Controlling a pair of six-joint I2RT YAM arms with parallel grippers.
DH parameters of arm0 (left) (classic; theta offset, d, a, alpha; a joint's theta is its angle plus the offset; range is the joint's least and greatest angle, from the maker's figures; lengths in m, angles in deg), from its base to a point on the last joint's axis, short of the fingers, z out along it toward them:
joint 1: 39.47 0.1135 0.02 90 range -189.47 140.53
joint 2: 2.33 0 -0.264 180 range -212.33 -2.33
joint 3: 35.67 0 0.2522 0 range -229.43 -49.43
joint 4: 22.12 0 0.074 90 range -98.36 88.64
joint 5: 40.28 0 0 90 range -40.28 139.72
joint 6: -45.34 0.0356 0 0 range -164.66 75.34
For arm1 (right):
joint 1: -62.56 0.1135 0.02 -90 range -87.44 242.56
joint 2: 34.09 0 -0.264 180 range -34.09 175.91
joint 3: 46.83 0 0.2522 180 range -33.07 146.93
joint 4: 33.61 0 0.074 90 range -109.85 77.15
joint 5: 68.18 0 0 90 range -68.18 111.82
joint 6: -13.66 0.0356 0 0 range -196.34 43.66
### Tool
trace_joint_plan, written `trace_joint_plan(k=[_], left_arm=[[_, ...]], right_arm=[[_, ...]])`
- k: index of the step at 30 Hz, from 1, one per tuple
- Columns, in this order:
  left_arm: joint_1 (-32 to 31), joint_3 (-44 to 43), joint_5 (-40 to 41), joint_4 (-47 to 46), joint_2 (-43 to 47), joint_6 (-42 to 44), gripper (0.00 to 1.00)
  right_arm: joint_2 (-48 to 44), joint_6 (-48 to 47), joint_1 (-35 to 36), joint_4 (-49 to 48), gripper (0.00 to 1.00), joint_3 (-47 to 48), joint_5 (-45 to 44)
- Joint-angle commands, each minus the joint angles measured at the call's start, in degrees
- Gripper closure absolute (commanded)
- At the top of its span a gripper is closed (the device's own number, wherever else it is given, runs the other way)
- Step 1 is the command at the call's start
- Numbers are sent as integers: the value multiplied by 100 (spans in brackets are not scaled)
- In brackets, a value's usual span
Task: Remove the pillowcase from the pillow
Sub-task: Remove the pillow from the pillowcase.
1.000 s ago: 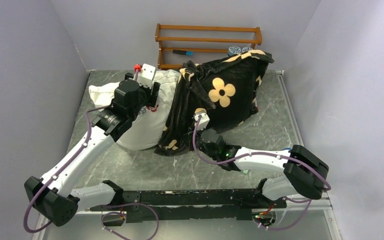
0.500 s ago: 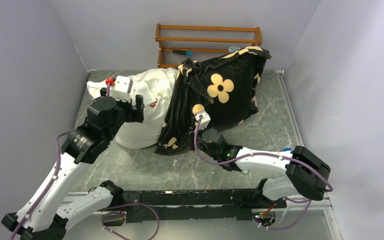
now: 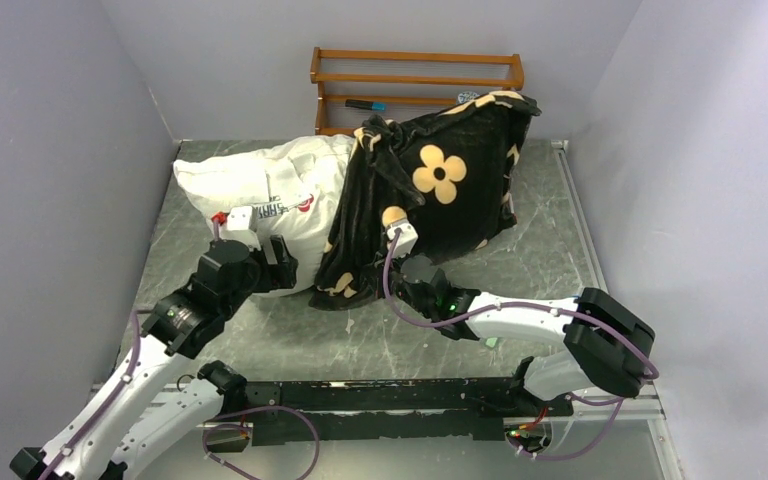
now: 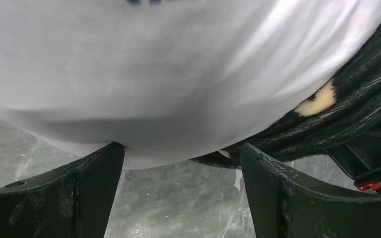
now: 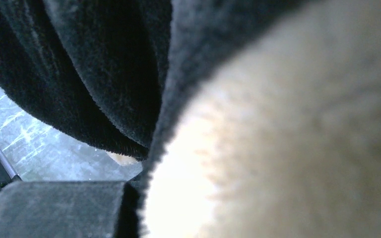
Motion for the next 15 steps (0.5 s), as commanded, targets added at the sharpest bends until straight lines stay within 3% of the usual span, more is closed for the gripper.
trace_joint_plan(k=[1, 11, 15], left_arm=[[-11, 587, -295, -1097, 137, -407, 8], [-11, 2125, 693, -4001, -74, -506, 7], [-11, 2397, 855, -4755, -402, -497, 14]], right_arm=[[62, -135, 2, -64, 100, 209, -16], [166, -203, -1, -47, 100, 305, 47], [134, -228, 4, -4, 100, 293, 67]])
